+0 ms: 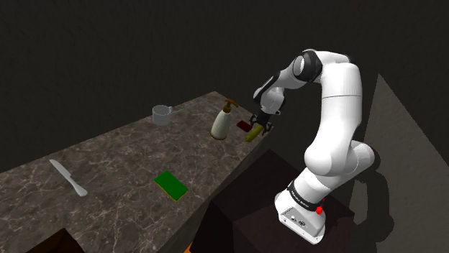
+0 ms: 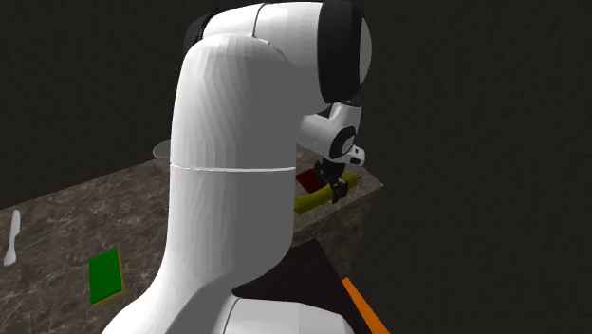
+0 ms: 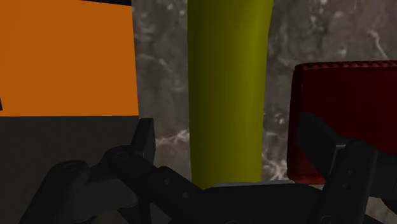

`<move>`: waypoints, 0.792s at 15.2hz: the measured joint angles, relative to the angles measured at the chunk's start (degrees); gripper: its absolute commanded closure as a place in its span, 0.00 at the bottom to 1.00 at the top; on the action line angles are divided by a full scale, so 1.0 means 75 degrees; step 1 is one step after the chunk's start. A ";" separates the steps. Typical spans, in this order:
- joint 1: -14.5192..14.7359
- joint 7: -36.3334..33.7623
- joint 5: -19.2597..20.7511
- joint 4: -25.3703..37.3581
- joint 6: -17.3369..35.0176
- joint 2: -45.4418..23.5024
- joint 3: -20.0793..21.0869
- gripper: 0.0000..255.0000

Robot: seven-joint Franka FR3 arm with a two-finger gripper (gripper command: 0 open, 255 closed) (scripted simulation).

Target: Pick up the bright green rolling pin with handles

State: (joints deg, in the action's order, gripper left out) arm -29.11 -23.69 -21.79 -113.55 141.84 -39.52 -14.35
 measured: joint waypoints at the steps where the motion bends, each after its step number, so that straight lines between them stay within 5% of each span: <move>1: -0.0015 0.0016 -0.0014 0.0013 0.0025 -0.0039 0.0012 1.00; 12: -0.0015 0.0019 -0.0015 -0.0005 0.0030 -0.0019 0.0008 1.00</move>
State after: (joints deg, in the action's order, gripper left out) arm -29.22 -23.55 -21.90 -113.59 142.07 -39.67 -14.30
